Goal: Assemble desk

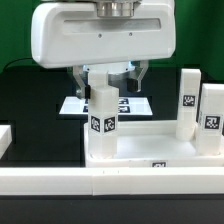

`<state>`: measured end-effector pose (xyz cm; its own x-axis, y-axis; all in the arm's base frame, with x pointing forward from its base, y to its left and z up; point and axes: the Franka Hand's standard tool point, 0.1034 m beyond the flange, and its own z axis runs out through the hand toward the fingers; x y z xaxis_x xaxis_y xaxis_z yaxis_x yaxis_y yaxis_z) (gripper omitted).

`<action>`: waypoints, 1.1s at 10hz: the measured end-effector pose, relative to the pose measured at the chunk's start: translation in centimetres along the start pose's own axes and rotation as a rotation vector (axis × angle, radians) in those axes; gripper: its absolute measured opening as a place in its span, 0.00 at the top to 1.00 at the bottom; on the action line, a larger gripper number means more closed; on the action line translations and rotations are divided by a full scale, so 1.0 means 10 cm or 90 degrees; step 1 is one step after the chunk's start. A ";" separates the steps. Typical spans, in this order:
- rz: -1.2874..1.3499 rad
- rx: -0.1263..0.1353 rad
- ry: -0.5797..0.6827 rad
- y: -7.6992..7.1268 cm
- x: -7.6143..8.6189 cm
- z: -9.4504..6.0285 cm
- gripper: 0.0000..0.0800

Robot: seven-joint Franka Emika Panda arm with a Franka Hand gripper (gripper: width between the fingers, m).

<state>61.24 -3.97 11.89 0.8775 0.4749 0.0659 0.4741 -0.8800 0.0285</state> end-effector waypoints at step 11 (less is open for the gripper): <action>0.233 -0.004 0.005 0.04 -0.04 0.00 0.64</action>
Offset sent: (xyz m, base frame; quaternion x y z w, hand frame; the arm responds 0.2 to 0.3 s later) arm 0.0000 0.0000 0.0000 0.0000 0.0000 0.0000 1.0000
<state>61.09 -4.53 11.83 0.9883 0.1291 0.0810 0.1290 -0.9916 0.0071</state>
